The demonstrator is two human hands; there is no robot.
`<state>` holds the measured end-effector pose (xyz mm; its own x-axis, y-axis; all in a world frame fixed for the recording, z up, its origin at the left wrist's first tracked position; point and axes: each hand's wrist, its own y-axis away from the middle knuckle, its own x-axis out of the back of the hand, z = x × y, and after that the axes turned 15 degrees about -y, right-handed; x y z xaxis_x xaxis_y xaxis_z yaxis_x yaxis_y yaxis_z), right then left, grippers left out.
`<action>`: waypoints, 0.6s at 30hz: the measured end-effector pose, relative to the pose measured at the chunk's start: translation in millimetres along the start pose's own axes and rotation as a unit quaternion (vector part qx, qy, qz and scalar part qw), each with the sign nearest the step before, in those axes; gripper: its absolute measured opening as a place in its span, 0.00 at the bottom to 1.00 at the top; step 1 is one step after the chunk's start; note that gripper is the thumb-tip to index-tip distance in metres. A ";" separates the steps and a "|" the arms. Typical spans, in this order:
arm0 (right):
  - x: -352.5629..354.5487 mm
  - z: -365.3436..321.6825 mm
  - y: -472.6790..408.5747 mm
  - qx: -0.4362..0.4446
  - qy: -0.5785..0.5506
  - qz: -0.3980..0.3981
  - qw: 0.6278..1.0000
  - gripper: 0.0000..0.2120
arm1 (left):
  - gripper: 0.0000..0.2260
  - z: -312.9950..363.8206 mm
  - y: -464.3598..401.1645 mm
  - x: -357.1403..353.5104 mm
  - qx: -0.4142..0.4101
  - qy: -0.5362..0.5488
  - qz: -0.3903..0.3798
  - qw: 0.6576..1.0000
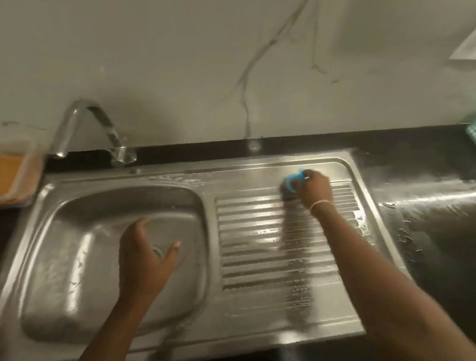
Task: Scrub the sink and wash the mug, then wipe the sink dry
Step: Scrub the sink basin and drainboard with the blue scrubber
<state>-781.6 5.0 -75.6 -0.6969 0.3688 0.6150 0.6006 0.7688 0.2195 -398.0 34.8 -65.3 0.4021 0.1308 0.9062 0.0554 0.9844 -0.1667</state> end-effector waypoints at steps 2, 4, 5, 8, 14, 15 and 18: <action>54.4 32.8 -23.2 -0.029 0.037 0.047 0.998 0.14 | 0.33 19.5 -0.1 -10.6 -0.006 -0.004 -0.025 1.000; 89.4 51.1 -41.4 -0.060 0.050 0.087 0.993 0.13 | 0.33 32.3 -2.2 -19.5 0.008 -0.006 -0.043 0.999; 93.3 54.7 -47.9 -0.065 0.059 0.093 0.992 0.12 | 0.33 36.2 -2.8 -22.6 0.024 -0.005 -0.053 0.998; 56.3 27.0 -39.8 -0.039 0.105 0.051 0.992 0.08 | 0.34 43.3 0.1 -28.4 0.065 -0.008 -0.084 0.994; -103.1 -71.9 38.1 0.121 0.004 -0.164 0.979 0.07 | 0.34 49.1 0.5 -32.5 0.112 -0.022 -0.102 0.988; -117.4 -83.7 43.0 0.131 -0.019 -0.204 0.970 0.09 | 0.34 50.8 -0.3 -34.4 0.117 -0.023 -0.105 0.987; -118.1 -97.0 36.6 0.124 -0.054 -0.243 0.961 0.14 | 0.34 55.9 -4.0 -41.0 0.124 -0.028 -0.112 0.986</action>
<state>-639.2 -61.1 -66.7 -0.9164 -0.0231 0.3997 0.0919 0.9596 0.2660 -465.8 32.0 -80.0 0.3536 -0.0933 0.9307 -0.0910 0.9869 0.1335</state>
